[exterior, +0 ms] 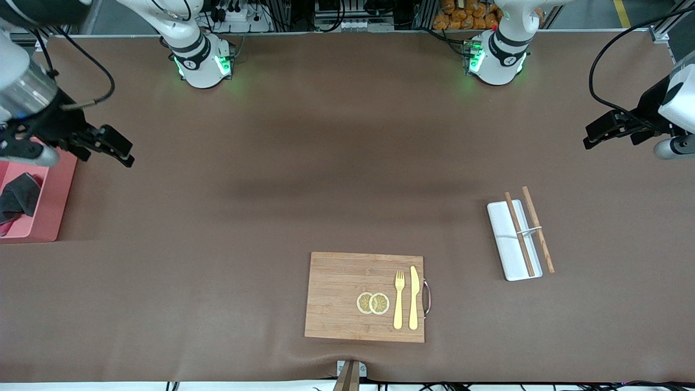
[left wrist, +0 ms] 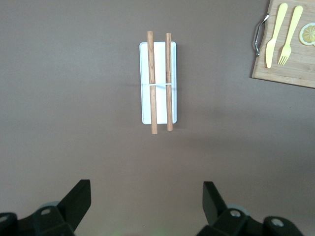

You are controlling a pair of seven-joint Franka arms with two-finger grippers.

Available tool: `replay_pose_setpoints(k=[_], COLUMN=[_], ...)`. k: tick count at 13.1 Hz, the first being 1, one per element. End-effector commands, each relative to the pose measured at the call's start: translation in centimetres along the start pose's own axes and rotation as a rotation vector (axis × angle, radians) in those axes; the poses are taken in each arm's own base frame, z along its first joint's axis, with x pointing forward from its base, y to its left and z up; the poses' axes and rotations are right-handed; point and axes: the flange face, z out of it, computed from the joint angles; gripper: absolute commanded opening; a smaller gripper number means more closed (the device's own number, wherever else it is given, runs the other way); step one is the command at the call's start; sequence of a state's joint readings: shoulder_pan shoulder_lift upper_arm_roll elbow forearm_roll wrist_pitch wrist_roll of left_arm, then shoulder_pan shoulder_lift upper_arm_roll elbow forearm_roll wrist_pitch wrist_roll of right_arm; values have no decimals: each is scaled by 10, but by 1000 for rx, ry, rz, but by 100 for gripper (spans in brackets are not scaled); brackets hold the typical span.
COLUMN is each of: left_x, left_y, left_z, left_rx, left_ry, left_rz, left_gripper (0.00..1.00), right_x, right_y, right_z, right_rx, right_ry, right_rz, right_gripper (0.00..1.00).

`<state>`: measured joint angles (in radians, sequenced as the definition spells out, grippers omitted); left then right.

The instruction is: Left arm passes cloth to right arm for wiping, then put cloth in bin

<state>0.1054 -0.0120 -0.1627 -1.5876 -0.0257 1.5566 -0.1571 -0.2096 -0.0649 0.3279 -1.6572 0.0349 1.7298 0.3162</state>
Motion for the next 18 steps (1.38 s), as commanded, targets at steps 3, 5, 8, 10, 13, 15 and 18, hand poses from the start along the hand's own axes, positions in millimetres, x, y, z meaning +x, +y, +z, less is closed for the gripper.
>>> replay_pose_setpoints(k=[3,5,8,10,13,15,18], left_x=[1,1,3,3,3,4,4], left_y=[-1,-1,-1,-1,-1,-1,-1], left_z=[1,2,3,4,5,6,7], left_rx=[-13,-13,-14,-14,-14,-14,-14], left_ry=[3,2,5,2,0,0,-1], left_rz=[15,15,15,15,15,15,15], left_gripper=[100,100,100,100,100,100,100], right_x=[5,6,9,9,9,14,34], right_y=[-8,-9,-10,-7,-8,4,61], right_z=[-3,1,5,6,7,6,8], right_rx=[18,17,17,15,-1,-5,-4], right_ry=[-27,-34,-37,-38,-37,-31,-16], right_rz=[14,11,10,15,0,-4,-86], right_gripper=[100,100,100,100,100,100,100])
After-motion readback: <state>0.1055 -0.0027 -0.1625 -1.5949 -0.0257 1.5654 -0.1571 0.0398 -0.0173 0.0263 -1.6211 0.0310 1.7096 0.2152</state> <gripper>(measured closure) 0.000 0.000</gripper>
